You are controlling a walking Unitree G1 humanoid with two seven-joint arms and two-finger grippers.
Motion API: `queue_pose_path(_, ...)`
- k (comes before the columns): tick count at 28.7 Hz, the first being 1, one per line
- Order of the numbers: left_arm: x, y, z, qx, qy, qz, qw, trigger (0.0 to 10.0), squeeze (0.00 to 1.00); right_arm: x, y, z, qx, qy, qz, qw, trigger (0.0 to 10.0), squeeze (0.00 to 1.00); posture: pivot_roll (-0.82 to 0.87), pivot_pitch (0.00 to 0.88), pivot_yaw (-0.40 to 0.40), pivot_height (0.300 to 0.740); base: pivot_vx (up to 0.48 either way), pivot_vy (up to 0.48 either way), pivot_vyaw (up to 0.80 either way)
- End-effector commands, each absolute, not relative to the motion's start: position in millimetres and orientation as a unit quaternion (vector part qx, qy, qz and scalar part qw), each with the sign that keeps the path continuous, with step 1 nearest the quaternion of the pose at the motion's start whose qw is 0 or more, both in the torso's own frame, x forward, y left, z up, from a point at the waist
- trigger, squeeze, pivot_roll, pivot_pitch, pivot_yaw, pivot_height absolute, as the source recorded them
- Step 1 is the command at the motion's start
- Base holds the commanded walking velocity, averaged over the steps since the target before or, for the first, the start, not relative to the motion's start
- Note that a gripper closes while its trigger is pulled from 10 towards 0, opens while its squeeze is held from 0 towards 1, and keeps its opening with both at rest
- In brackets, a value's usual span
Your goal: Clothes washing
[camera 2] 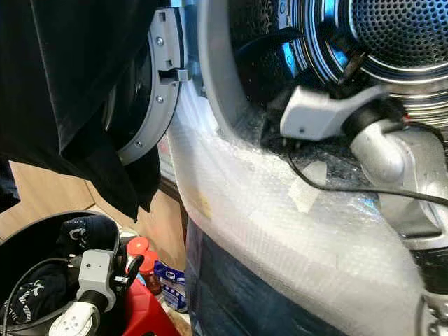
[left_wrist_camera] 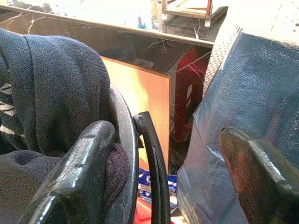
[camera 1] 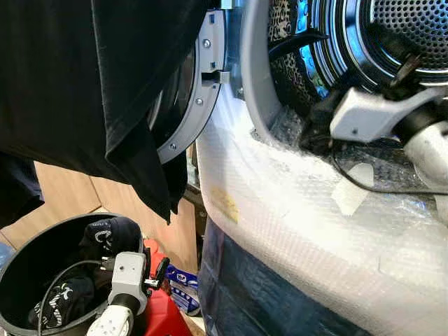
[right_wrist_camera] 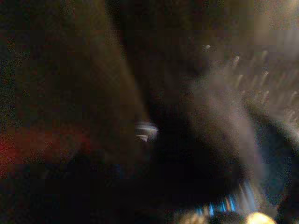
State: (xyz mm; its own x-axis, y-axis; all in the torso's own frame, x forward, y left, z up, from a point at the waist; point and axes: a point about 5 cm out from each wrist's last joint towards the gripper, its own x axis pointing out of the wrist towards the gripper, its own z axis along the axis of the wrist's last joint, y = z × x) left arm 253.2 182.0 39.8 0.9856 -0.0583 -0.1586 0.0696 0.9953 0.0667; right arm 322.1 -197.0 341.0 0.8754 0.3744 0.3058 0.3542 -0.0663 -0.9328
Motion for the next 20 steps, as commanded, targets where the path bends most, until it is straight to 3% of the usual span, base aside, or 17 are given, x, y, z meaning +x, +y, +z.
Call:
queue_pose_path(1,247.9,172.5,27.3,0.035,0.109,-0.057,0.992,10.0,0.00,322.7,-206.9,342.3,-0.762,-0.238,0.001,0.602,10.0,0.00,0.02,0.000,-0.028,0.740,0.000,0.000,0.00)
queue_pose_path(3,247.4,171.6,26.4,0.035,0.110,-0.059,0.992,10.0,0.00,323.7,-210.0,348.1,-0.787,-0.248,-0.011,0.565,10.0,0.00,0.03,0.000,-0.030,0.740,0.000,0.000,0.00)
queue_pose_path(9,247.2,170.5,26.1,0.034,0.110,-0.060,0.992,10.0,0.00,326.7,-213.6,355.6,-0.801,-0.263,-0.026,0.538,10.0,0.00,0.03,0.000,-0.032,0.740,0.000,0.000,0.00)
queue_pose_path(13,247.3,171.0,26.5,0.033,0.109,-0.059,0.992,10.0,0.00,329.0,-217.9,362.6,-0.805,-0.267,-0.041,0.528,10.0,0.00,0.03,0.000,-0.032,0.740,0.000,0.000,0.00)
queue_pose_path(16,247.9,171.6,27.0,0.033,0.109,-0.056,0.992,10.0,0.00,331.0,-219.1,369.9,-0.796,-0.281,-0.047,0.535,10.0,0.00,0.04,0.000,-0.035,0.740,0.000,0.000,0.00)
queue_pose_path(18,248.8,171.9,27.4,0.034,0.108,-0.056,0.992,10.0,0.00,335.4,-222.2,379.4,-0.777,-0.291,-0.052,0.555,10.0,0.00,0.04,0.000,-0.030,0.740,0.000,0.000,0.00)
queue_pose_path(20,250.3,172.7,27.9,0.034,0.108,-0.055,0.992,10.0,0.00,338.9,-224.2,390.3,-0.775,-0.299,-0.066,0.553,10.0,0.00,0.03,0.000,-0.030,0.740,0.000,0.000,0.00)
